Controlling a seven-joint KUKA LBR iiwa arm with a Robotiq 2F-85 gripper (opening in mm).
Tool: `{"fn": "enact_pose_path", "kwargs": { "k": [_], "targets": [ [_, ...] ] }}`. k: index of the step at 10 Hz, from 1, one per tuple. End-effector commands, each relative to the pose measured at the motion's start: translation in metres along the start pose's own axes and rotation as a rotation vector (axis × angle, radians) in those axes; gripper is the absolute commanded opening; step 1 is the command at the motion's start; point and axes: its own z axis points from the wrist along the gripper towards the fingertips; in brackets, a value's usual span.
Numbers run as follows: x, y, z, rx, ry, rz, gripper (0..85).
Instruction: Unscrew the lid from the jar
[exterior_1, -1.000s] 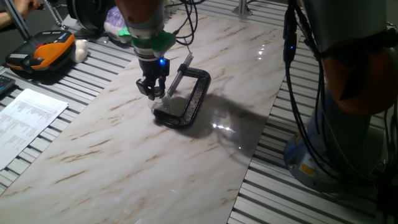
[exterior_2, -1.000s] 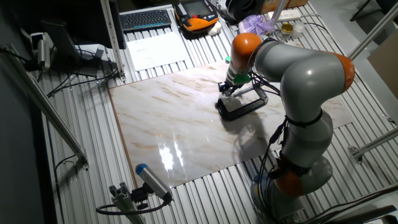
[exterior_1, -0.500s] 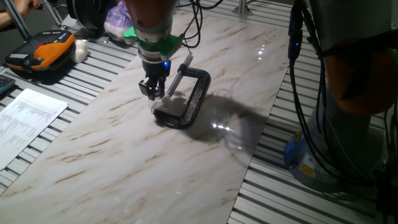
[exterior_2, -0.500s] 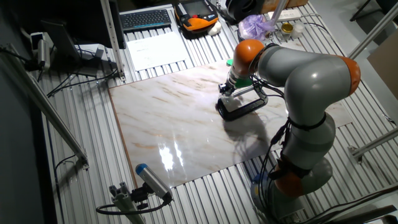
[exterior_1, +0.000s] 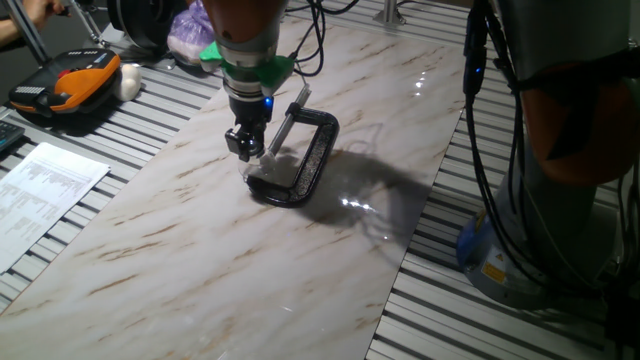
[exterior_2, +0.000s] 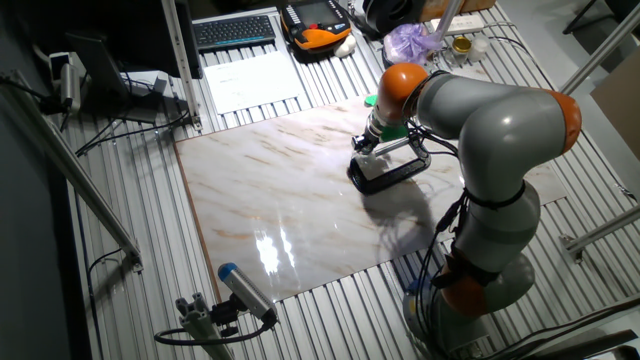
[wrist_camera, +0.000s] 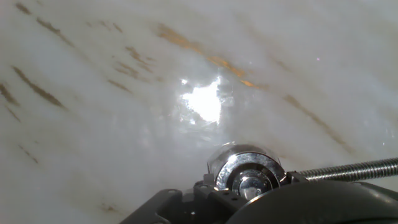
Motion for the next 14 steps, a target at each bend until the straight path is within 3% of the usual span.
{"fn": "enact_pose_path", "kwargs": {
  "k": [1,3,7,8,9,11,13,14],
  "targets": [
    [0.0001,0.0,0.0001,-0.005,-0.008,-0.017,0.0],
    [-0.0002,0.0003,0.0003,-0.016,-0.02,-0.056,0.0],
    [-0.0001,0.0005,0.0023,-0.004,-0.012,-0.045,0.0],
    [-0.0001,0.0006,0.0046,0.0,-0.02,-0.03,17.0],
    [0.0003,0.0004,0.0055,-0.003,-0.023,-0.014,51.0],
    [-0.0002,0.0007,0.0049,-0.003,-0.033,0.034,85.0],
    [-0.0031,0.0007,-0.0003,0.009,-0.03,0.08,85.0],
    [-0.0046,0.0006,-0.0025,0.001,-0.016,0.121,85.0]
  ]
}}
